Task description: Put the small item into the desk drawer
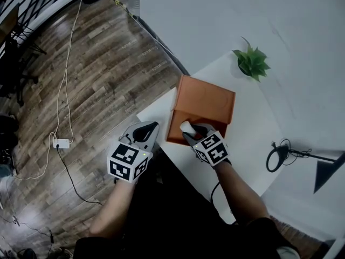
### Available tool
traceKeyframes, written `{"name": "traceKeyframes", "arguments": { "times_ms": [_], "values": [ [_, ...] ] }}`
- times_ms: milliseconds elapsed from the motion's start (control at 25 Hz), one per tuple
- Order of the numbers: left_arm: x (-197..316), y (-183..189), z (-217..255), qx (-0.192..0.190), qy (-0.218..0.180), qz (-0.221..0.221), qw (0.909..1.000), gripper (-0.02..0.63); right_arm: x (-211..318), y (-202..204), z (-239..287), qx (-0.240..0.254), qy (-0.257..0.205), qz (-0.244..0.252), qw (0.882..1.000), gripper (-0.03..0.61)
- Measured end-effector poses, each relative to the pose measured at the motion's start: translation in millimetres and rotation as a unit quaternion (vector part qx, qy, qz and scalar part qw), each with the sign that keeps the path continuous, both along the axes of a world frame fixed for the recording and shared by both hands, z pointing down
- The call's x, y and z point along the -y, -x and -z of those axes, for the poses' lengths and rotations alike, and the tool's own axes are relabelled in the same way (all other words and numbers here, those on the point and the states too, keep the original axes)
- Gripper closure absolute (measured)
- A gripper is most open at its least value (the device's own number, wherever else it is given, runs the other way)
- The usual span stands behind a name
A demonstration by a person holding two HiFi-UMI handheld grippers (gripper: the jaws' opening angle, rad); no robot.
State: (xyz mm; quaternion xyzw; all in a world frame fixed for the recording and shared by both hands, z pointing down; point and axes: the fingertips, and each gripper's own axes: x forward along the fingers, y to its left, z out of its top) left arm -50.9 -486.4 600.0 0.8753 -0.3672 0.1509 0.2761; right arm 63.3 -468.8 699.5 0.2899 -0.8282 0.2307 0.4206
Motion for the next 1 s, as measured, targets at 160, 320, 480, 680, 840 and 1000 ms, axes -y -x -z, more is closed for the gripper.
{"name": "traceKeyframes", "arguments": {
  "times_ms": [160,320,480,680,840,1000],
  "values": [
    [-5,4,4,0.002,-0.002,-0.001,1.0,0.6,0,-2,-5,-0.017,-0.002,0.002,1.0,0.411],
    [-12,14,9,0.002,-0.006,0.0,1.0,0.6,0,1,1,-0.014,-0.01,-0.012,1.0,0.393],
    [-20,24,18,0.002,-0.015,0.001,0.9999,0.6,-5,4,13,-0.007,-0.021,-0.031,0.999,0.387],
    [-30,30,36,0.0,-0.032,-0.009,0.9994,0.6,-15,0,40,0.0,-0.046,-0.06,0.997,0.387],
    [-39,29,50,-0.003,-0.047,-0.024,0.9986,0.6,-27,-14,66,0.004,-0.072,-0.093,0.993,0.387],
    [-45,27,62,-0.005,-0.064,-0.041,0.9971,0.6,-41,-28,89,0.015,-0.097,-0.128,0.987,0.388]
  ]
}}
